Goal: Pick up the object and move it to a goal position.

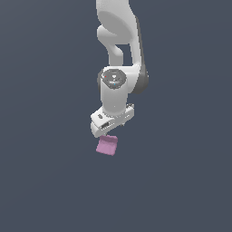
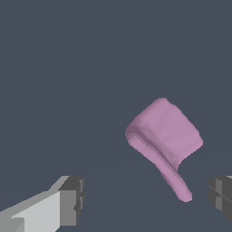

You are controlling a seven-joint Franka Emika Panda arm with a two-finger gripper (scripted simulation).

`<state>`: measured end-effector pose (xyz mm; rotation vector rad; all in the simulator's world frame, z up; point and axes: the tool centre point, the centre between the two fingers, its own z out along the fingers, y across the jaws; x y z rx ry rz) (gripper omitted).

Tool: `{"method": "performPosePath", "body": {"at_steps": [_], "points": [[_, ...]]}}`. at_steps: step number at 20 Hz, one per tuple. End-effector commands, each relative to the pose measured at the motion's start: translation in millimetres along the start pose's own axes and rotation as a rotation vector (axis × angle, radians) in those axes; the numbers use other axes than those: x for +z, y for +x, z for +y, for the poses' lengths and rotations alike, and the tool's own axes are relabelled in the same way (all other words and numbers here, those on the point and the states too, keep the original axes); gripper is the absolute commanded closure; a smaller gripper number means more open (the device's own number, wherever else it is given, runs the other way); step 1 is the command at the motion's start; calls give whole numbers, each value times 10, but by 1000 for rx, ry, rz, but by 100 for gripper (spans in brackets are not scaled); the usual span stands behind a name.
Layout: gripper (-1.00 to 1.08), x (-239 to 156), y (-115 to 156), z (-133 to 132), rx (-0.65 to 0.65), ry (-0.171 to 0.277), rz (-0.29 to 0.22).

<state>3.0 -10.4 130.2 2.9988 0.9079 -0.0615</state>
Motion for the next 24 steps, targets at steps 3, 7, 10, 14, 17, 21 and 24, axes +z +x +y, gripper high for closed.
{"method": "performPosePath", "body": {"at_steps": [3, 7, 10, 14, 17, 21, 24], "points": [[-92, 70, 9, 70, -117, -2, 4], [-92, 131, 15, 132, -220, -4, 8], [-92, 177, 20, 177, -297, -6, 12], [-92, 237, 25, 238, -399, -8, 17], [-92, 283, 28, 283, -475, -10, 21], [-92, 338, 32, 338, -569, -12, 26], [-92, 371, 33, 371, -625, -14, 29]]}}
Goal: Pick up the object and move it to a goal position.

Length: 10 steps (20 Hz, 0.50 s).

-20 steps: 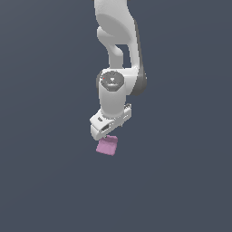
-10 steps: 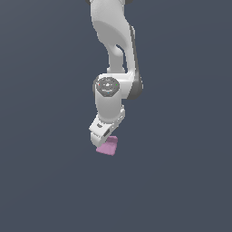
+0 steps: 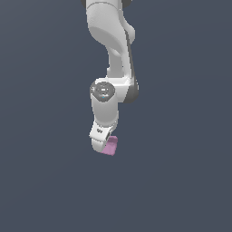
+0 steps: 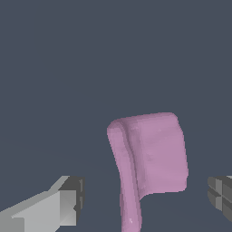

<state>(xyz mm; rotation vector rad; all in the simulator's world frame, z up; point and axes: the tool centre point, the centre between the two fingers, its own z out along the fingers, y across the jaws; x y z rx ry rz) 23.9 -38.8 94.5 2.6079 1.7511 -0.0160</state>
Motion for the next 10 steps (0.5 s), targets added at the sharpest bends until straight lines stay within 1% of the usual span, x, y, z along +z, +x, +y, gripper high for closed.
{"method": "performPosePath", "body": {"at_steps": [1, 10], "points": [[-92, 26, -13, 23, -47, -2, 3], [-92, 77, -41, 65, -134, -6, 8]]}}
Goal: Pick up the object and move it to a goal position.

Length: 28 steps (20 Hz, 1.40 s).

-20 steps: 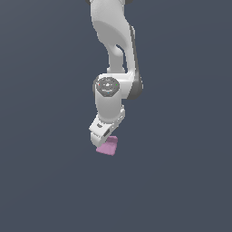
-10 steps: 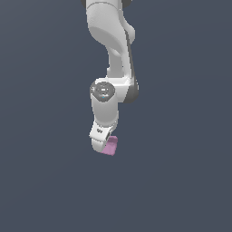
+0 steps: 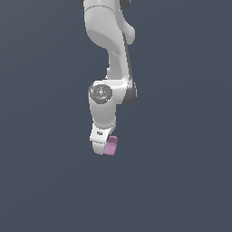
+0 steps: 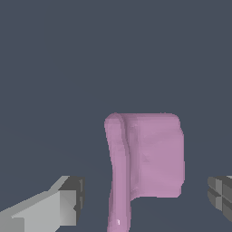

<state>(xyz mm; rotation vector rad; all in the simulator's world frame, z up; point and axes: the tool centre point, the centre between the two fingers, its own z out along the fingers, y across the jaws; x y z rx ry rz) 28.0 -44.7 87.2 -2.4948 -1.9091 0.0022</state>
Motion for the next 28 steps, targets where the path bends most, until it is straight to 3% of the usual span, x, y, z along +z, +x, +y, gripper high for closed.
{"method": "performPosePath", "body": {"at_steps": [1, 21, 22, 28], "points": [[-92, 7, -3, 6, -14, -1, 1], [-92, 509, -2, 6, -17, -1, 1], [108, 509, -2, 6, -17, -1, 1], [108, 509, -2, 6, -17, -1, 1]]}}
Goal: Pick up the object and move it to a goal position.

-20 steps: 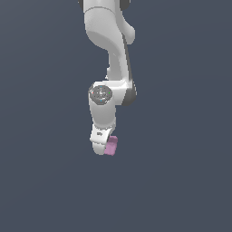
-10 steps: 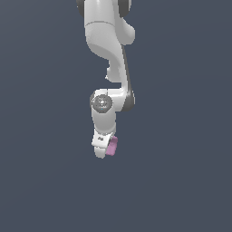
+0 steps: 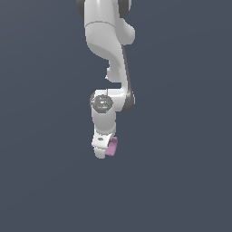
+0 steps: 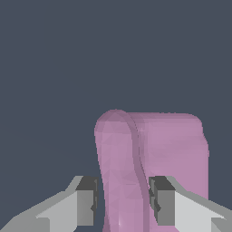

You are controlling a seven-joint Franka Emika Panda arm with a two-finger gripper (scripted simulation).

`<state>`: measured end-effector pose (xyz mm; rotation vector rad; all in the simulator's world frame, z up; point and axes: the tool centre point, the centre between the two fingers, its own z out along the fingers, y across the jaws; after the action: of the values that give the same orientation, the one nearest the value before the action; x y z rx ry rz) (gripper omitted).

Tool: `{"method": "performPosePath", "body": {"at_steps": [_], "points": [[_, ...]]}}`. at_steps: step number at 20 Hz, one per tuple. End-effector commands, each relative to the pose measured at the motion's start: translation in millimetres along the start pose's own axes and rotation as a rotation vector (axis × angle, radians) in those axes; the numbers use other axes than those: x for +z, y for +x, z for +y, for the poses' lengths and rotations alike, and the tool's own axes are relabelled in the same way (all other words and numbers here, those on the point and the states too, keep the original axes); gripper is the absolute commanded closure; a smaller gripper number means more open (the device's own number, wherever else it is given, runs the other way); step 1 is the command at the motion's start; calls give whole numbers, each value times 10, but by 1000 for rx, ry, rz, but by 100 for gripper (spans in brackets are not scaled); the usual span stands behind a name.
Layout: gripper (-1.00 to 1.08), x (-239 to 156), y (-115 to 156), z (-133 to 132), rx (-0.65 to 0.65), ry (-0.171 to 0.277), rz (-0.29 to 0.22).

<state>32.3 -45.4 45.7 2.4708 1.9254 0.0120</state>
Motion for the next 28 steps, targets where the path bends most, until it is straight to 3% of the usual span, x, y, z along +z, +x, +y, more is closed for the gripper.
{"method": "performPosePath", "body": {"at_steps": [1, 7, 15, 28], "points": [[108, 94, -8, -39, 1, 12, -1], [108, -2, 1, -12, 1, -1, 0], [108, -6, 34, -194, 1, 1, 0], [108, -32, 182, -985, 1, 6, 0]]}}
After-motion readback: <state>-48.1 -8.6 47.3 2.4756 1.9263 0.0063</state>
